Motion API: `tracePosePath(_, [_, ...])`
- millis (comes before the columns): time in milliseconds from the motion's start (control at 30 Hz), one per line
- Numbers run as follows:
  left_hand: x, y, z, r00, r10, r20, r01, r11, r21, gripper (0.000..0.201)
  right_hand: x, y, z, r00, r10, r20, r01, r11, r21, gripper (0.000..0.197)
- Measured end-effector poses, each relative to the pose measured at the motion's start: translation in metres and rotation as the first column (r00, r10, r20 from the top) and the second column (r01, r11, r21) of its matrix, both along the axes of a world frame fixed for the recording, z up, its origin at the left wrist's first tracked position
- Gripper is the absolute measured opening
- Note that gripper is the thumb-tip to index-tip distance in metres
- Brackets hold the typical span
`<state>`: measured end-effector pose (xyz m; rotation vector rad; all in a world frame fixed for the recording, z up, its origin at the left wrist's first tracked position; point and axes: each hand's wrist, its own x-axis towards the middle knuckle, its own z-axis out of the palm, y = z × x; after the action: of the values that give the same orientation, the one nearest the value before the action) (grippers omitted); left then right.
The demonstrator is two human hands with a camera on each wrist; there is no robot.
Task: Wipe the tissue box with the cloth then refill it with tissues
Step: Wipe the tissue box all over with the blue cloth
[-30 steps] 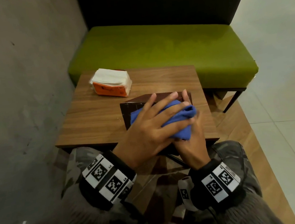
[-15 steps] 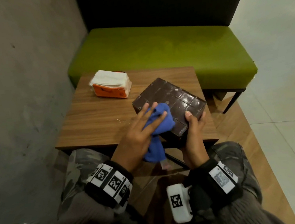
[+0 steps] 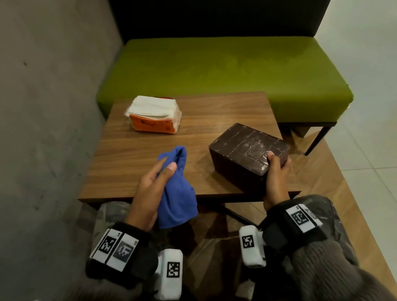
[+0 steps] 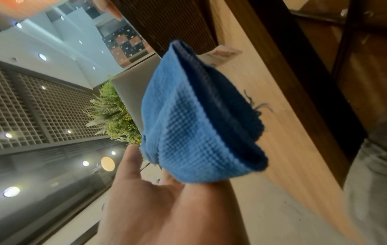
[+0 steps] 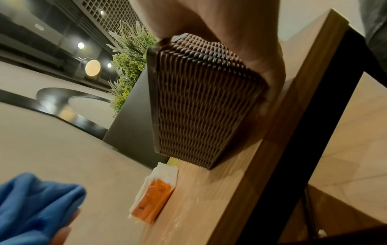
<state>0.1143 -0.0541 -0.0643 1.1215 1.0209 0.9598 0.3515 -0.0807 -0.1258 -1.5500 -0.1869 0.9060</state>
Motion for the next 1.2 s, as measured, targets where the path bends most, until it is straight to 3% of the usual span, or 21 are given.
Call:
tracePosePath(100, [-0.001, 0.000, 0.000, 1.000, -0.022, 0.007, 0.022, 0.999, 0.042, 0.030, 0.003, 0.004, -0.008, 1.000, 0.015, 0.022, -0.014, 0.997, -0.077, 0.096])
tracePosePath(200, [-0.009, 0.006, -0.004, 0.988, 0.025, -0.153, 0.003, 0.984, 0.181, 0.031, 0.008, 0.007, -0.014, 0.999, 0.025, 0.020, -0.020, 0.979, -0.202, 0.099])
tracePosePath(267, [-0.007, 0.004, -0.003, 0.981, 0.051, -0.190, 0.005, 0.959, 0.284, 0.032, -0.008, -0.001, 0.014, 0.965, 0.017, 0.262, 0.045, 0.972, -0.230, 0.086])
tracePosePath(333, [-0.004, 0.002, -0.001, 0.981, 0.058, -0.183, 0.009, 0.939, 0.343, 0.034, -0.032, -0.016, 0.043, 0.834, -0.052, 0.549, 0.051, 0.999, 0.016, 0.069])
tracePosePath(400, [-0.004, 0.003, 0.000, 0.983, 0.072, -0.168, -0.006, 0.932, 0.363, 0.037, -0.063, -0.027, 0.067, 0.752, 0.087, 0.654, -0.232, 0.963, 0.139, 0.052])
tracePosePath(467, [-0.004, 0.004, 0.002, 0.984, 0.058, -0.171, 0.012, 0.923, 0.383, 0.034, -0.085, -0.024, 0.074, 0.724, 0.410, 0.554, -0.524, 0.850, 0.056, 0.060])
tracePosePath(533, [-0.007, 0.004, 0.006, 0.992, 0.022, -0.128, 0.027, 0.931, 0.364, 0.039, -0.096, -0.011, 0.072, 0.686, 0.571, 0.452, -0.647, 0.762, 0.021, 0.077])
tracePosePath(567, [-0.009, 0.005, 0.009, 0.997, -0.004, -0.083, 0.031, 0.946, 0.321, 0.047, -0.099, -0.004, 0.073, 0.658, 0.580, 0.481, -0.671, 0.741, 0.025, 0.072])
tracePosePath(633, [-0.018, 0.009, 0.013, 0.998, -0.054, -0.026, 0.058, 0.969, 0.240, 0.069, -0.096, 0.006, 0.073, 0.639, 0.558, 0.530, -0.684, 0.727, 0.060, 0.039])
tracePosePath(700, [-0.028, 0.016, 0.015, 0.991, -0.103, -0.080, 0.117, 0.974, 0.195, 0.076, -0.088, 0.012, 0.075, 0.626, 0.580, 0.521, -0.709, 0.702, 0.070, 0.015])
tracePosePath(833, [-0.043, 0.031, 0.024, 0.925, -0.235, -0.297, 0.310, 0.920, 0.241, 0.036, -0.085, 0.019, 0.084, 0.557, 0.595, 0.579, -0.759, 0.648, 0.065, 0.022])
tracePosePath(933, [-0.045, 0.037, 0.033, 0.873, -0.260, -0.414, 0.399, 0.868, 0.295, 0.034, -0.086, 0.023, 0.090, 0.496, 0.618, 0.609, -0.802, 0.595, 0.051, 0.020])
tracePosePath(1000, [-0.044, 0.041, 0.037, 0.889, -0.198, -0.413, 0.357, 0.865, 0.353, 0.033, -0.086, 0.027, 0.094, 0.483, 0.617, 0.621, -0.806, 0.591, 0.040, 0.018])
tracePosePath(1100, [-0.046, 0.047, 0.037, 0.935, -0.047, -0.351, 0.216, 0.862, 0.459, 0.013, -0.090, 0.032, 0.106, 0.483, 0.623, 0.616, -0.802, 0.597, 0.025, 0.011])
tracePosePath(1200, [-0.053, 0.056, 0.036, 0.938, -0.029, -0.347, 0.202, 0.857, 0.475, 0.027, -0.096, 0.044, 0.114, 0.378, 0.674, 0.635, -0.847, 0.529, -0.058, 0.014])
